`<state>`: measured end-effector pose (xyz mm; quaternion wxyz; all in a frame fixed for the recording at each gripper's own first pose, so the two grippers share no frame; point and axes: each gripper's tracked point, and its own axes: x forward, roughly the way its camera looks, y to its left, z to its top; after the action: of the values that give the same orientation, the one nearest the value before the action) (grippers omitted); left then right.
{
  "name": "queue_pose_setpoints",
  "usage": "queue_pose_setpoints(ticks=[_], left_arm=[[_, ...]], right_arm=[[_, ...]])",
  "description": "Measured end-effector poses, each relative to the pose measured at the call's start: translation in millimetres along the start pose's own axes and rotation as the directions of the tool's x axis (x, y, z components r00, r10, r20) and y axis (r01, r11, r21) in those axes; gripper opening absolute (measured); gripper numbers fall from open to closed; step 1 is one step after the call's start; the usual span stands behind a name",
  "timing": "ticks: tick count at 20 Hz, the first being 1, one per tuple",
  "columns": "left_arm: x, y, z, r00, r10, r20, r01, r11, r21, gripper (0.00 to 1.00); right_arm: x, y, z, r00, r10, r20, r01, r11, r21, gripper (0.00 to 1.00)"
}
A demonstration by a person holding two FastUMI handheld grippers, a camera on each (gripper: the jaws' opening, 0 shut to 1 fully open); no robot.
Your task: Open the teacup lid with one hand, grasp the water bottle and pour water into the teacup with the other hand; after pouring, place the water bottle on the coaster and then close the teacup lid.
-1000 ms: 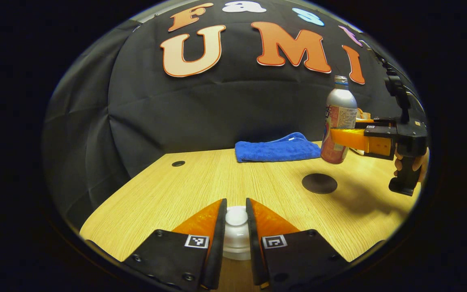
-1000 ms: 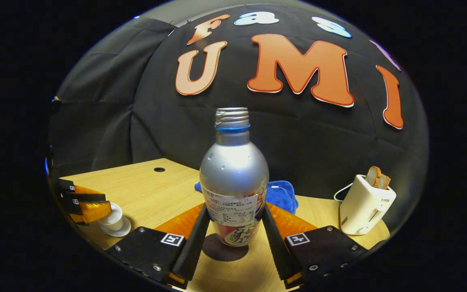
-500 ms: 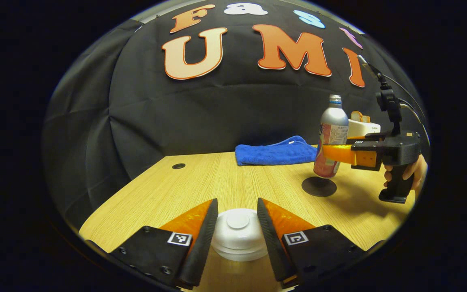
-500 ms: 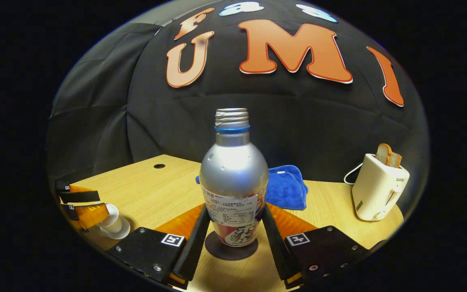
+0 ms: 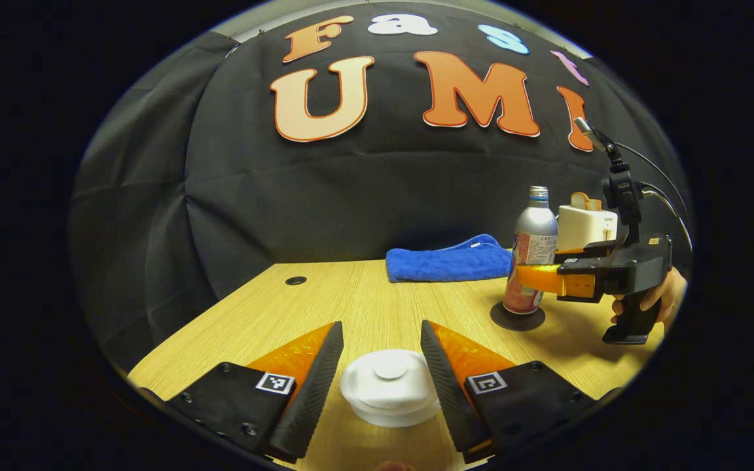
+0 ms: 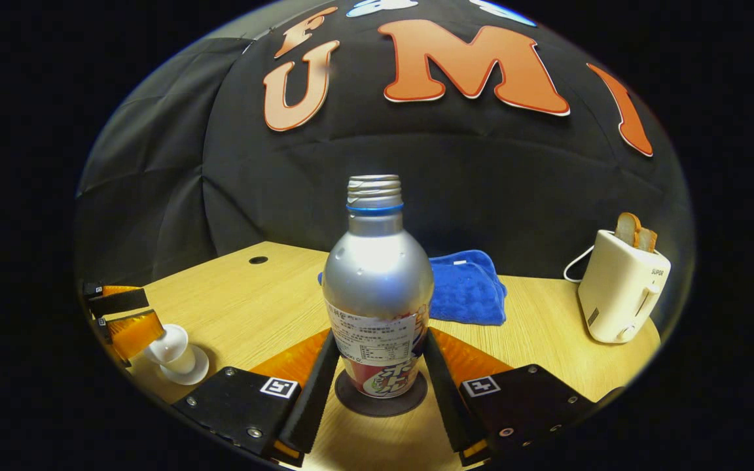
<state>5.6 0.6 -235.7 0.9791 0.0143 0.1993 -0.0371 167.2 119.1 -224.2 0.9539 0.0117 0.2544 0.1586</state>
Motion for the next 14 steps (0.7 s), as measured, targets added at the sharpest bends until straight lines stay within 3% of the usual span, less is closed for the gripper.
queue_pose_setpoints(ticks=[6,8,9,14], left_arm=[[0,-1,-2,1.0,0.007,-0.006,-0.007,1.0,-0.009,0.81],[-1,0,2,1.0,0.011,0.006,-0.011,1.0,-0.012,0.77],[-2,-1,5,1.0,0.013,0.014,-0.012,1.0,-0.014,0.81],[-4,-1,26,0.997,0.036,0.064,-0.036,0.999,-0.007,0.82]], right_arm=[[4,0,-14,0.999,-0.002,-0.043,0.003,1.0,0.021,0.77],[2,-4,-17,0.998,-0.014,-0.056,0.015,1.0,0.012,0.8],[1,-4,-19,0.998,-0.017,-0.063,0.017,1.0,0.004,0.82],[-15,-4,-9,0.999,-0.019,-0.041,0.018,1.0,-0.02,0.88]])
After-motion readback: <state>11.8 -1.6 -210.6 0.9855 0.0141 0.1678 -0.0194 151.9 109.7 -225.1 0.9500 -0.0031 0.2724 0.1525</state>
